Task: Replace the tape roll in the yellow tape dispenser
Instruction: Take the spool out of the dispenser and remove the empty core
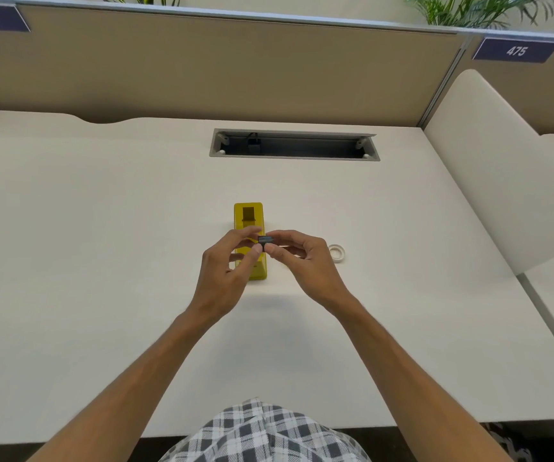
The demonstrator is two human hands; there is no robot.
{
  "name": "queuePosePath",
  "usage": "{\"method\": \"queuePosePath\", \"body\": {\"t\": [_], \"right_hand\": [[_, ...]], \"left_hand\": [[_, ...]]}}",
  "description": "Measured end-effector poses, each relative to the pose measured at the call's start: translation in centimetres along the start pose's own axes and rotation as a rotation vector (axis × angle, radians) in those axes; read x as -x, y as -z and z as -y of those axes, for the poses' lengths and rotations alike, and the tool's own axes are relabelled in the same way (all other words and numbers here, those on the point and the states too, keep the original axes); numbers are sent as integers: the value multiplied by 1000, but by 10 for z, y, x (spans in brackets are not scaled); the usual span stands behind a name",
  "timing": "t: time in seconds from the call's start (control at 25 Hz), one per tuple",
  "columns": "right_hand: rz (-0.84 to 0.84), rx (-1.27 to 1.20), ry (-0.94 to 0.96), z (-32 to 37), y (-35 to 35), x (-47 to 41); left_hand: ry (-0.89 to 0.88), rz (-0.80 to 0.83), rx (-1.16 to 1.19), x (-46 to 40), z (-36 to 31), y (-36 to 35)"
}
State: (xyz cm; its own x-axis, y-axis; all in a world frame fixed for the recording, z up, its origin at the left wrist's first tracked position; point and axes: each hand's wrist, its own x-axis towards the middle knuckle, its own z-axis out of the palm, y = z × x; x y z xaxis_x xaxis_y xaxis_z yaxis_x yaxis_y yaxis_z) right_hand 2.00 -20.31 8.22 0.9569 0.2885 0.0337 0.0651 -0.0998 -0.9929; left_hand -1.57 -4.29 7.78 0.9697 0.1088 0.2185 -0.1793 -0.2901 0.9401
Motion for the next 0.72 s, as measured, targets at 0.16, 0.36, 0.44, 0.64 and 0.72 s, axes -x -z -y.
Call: {"method": "queuePosePath", "body": {"t": [0.16, 0.36, 0.44, 0.64, 0.72], "right_hand": [[15, 36, 15, 2, -1, 4], [-29, 227, 29, -7, 7, -1], [-120, 628, 47, -20, 17, -9], [75, 1269, -94, -54, 28, -24], [101, 1289, -102, -63, 29, -29]], "left_hand": [[105, 11, 61, -1, 4, -2], [172, -22, 140, -1, 10, 0], [184, -39, 148, -2, 11, 2], [233, -40, 223, -1, 14, 7], [243, -44, 247, -2, 16, 10]]}}
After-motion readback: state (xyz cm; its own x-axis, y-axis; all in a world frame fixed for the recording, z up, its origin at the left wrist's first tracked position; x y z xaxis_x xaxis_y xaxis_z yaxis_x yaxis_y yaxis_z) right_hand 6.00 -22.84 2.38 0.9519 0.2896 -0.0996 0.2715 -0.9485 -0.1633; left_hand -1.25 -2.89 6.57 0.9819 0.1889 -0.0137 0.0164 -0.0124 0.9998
